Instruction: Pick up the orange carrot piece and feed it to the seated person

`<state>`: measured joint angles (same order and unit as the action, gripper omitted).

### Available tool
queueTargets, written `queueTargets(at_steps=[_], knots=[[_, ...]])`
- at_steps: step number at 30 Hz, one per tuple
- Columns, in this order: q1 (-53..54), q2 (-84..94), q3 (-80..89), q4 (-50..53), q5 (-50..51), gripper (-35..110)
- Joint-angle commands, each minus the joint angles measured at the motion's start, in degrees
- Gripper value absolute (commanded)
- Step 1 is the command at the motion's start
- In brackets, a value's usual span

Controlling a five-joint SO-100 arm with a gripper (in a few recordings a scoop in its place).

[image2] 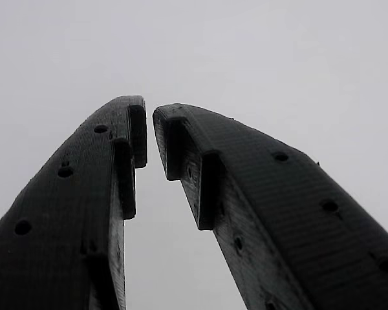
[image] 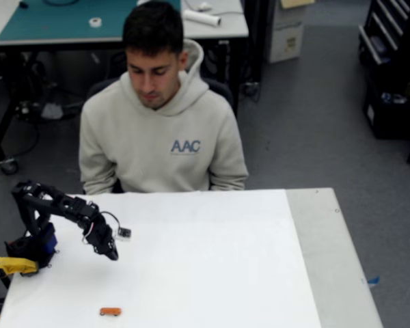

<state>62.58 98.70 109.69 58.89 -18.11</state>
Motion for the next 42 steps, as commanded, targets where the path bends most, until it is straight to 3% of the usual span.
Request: queueTargets(at_steps=[1, 20, 36, 42], knots=[[4.75, -1.23, -6.94, 0.09, -2.90, -2], [20.74, -13.36, -22.15, 0.09, -9.40, -2], [22.76, -15.91, -24.43, 0.09, -11.69, -2], [22.85, -15.91, -23.47, 0.09, -15.91, 13]])
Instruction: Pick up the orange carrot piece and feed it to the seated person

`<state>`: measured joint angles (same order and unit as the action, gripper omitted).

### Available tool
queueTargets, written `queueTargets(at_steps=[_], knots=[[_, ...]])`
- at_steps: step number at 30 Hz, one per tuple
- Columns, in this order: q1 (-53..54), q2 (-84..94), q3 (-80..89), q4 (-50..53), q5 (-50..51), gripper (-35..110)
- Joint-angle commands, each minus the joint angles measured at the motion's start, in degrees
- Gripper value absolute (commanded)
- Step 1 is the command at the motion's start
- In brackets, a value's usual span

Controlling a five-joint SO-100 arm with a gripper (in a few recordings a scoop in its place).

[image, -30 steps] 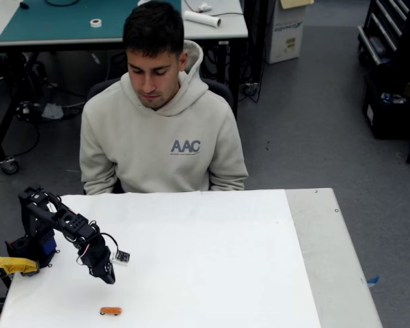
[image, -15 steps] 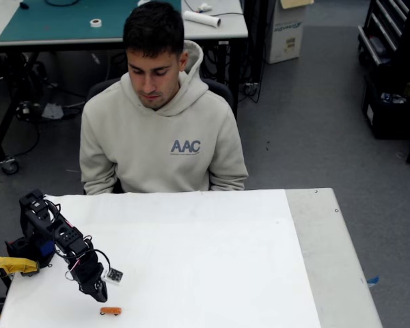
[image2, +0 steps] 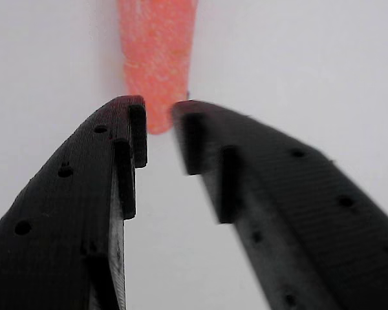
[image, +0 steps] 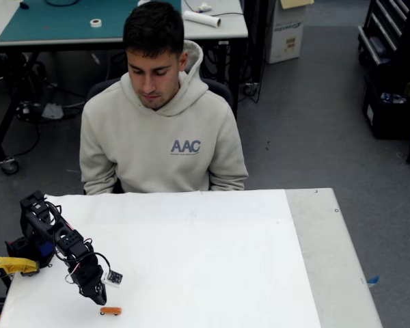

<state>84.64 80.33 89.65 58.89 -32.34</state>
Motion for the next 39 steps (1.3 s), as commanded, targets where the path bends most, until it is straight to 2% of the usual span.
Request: queueTargets(at_steps=[1, 10, 39], knots=[[1.05, 2.46, -3.25, 0.09, -2.02, 16], [1.49, 2.37, -3.25, 0.09, -2.02, 36], [0.53, -4.48, -4.39, 0.09, -2.11, 37]])
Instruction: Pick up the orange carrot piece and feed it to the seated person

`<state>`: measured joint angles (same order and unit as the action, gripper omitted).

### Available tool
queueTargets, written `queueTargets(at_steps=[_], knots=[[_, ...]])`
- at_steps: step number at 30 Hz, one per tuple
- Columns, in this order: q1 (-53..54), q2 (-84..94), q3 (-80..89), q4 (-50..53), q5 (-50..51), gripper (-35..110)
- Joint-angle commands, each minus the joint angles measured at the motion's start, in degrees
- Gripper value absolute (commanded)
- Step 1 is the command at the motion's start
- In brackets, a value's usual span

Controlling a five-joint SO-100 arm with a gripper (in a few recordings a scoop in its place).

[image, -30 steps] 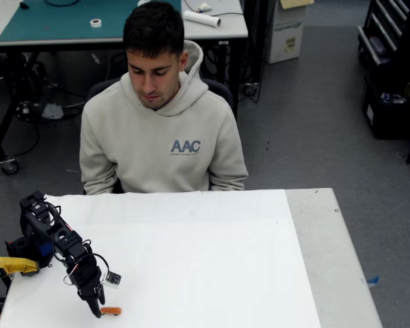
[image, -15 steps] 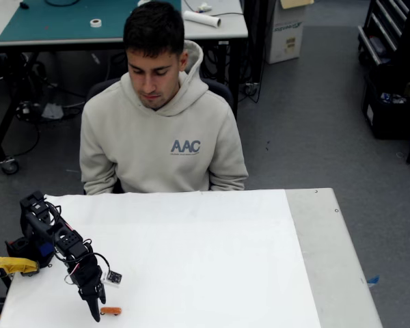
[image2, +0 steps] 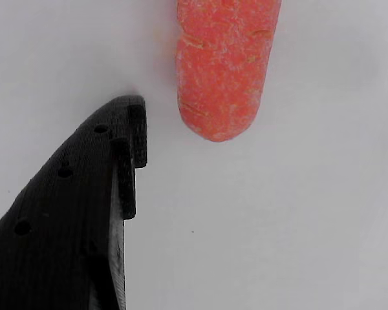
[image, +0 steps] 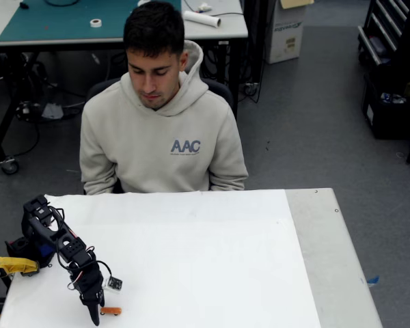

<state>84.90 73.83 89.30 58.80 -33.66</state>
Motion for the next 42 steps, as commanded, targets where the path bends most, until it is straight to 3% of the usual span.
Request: queueTargets(at_steps=[1, 42], knots=[[0.00, 2.02, -4.04, 0.18, -0.79, 37], [-3.25, 2.02, -4.22, 0.18, -0.70, 37]])
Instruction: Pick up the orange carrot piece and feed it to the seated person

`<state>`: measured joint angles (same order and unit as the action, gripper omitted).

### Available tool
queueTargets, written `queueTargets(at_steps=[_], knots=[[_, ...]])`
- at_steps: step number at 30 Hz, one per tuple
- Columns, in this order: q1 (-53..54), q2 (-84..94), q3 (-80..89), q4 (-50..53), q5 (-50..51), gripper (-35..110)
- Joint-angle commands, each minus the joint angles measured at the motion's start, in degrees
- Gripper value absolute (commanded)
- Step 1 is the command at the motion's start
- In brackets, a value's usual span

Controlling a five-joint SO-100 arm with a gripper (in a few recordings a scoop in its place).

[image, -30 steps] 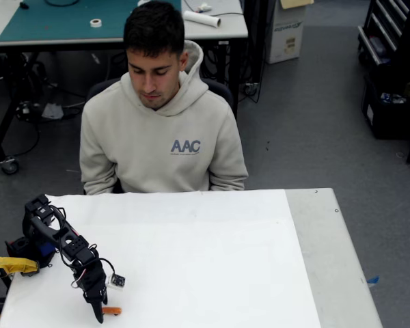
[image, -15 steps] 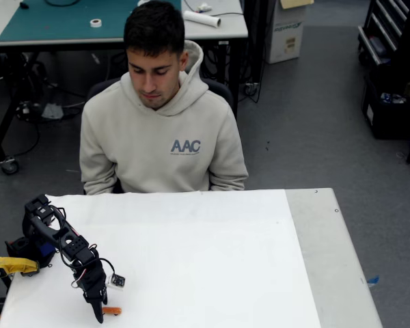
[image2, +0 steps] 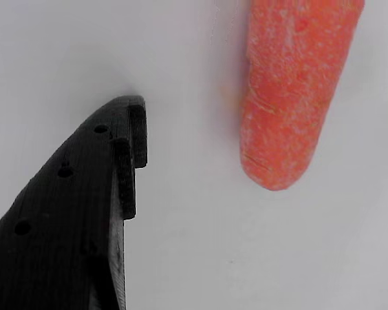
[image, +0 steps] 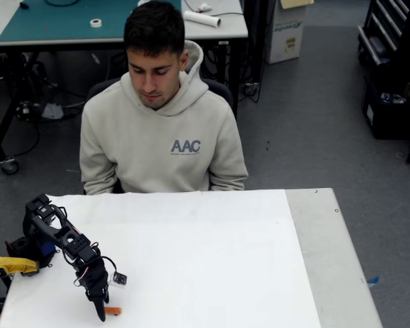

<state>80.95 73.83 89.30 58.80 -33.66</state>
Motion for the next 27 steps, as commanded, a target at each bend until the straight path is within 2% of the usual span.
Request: queueTargets(at_steps=[1, 7, 17, 27], knots=[[0.70, 2.02, -4.22, 0.18, -0.70, 37], [0.88, 1.93, -4.22, 0.18, -0.70, 31], [0.88, 1.93, -4.22, 0.18, -0.88, -3], [0.88, 2.02, -4.13, 0.18, -0.70, -2]])
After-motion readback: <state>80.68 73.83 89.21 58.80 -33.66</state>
